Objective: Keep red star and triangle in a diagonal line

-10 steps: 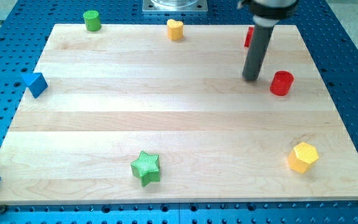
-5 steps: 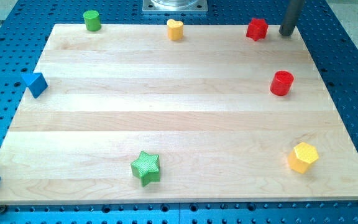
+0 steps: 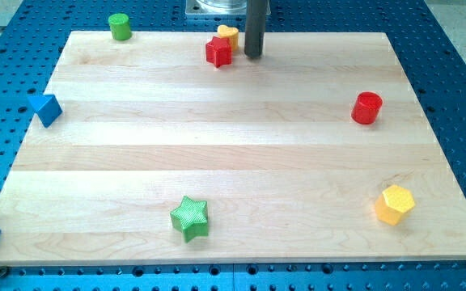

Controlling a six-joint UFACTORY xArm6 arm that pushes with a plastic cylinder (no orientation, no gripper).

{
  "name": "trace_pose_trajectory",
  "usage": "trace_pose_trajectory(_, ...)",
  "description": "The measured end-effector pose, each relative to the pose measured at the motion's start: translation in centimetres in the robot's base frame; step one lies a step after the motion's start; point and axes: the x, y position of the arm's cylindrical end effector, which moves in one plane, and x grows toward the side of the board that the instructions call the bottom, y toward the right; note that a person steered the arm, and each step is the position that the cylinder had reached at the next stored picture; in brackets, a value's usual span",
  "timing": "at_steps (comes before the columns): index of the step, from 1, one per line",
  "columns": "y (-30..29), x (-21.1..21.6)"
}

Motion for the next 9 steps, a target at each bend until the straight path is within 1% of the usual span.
trace_pose_trajectory(1, -8.4, 3.3)
trace_pose_trajectory(2, -16.9, 10.4)
trace_pose_trajectory(3, -17.0, 12.9)
trace_pose_trajectory(4, -14.5, 5.6)
trace_pose_trajectory(5, -21.0, 5.8)
trace_pose_trajectory(6, -27.4, 10.7)
trace_pose_trajectory(7, -31.3, 9.9)
trace_pose_trajectory(8, -33.4, 12.4)
trace_pose_trajectory(9, -30.1, 16.7)
